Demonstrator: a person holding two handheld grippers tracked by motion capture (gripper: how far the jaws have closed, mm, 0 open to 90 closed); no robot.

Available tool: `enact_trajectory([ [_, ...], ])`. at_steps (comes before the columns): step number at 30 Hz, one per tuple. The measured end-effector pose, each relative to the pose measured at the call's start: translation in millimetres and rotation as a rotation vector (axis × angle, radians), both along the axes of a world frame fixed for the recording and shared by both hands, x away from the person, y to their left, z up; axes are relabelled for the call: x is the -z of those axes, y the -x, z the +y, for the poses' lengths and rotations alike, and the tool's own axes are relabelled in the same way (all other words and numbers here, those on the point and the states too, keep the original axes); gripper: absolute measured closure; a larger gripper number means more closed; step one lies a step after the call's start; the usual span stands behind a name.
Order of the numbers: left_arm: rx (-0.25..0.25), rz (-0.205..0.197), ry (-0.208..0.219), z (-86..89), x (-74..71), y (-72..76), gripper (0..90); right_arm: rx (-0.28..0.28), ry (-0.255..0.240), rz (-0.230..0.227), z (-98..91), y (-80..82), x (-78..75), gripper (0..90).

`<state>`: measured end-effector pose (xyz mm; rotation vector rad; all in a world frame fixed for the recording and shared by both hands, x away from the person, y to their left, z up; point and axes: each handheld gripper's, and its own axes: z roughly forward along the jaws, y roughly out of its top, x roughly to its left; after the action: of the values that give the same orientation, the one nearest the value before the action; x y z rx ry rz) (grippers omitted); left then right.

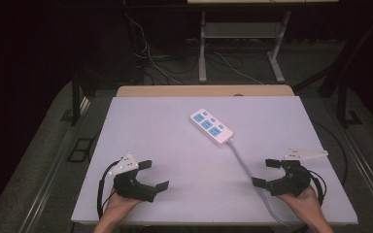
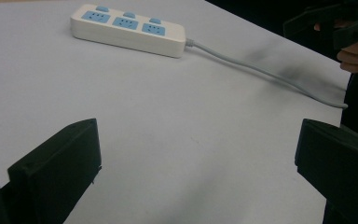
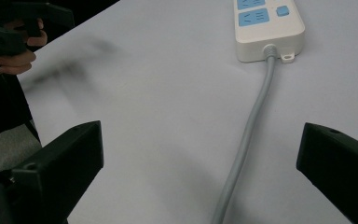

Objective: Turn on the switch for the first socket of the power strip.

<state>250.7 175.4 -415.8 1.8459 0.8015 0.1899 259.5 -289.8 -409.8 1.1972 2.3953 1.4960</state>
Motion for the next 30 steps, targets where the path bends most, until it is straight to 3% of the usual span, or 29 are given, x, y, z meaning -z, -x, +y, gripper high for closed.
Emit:
enact_trajectory([
  [6,0.003,0.003,-0.001,0.6,0.7,-0.4,0.0,0.000,0.007,0.030,0.1,-1.2,-0.3,0.0],
  [18,0.011,0.016,-0.010,-1.2,3.8,-2.0,0.0,0.007,0.003,0.035,-1.1,-5.2,-5.3,0.1],
  [30,-0.007,0.017,-0.003,1.8,4.1,-2.6,0.0,-0.007,0.019,0.029,-2.6,-16.5,-24.4,0.1],
])
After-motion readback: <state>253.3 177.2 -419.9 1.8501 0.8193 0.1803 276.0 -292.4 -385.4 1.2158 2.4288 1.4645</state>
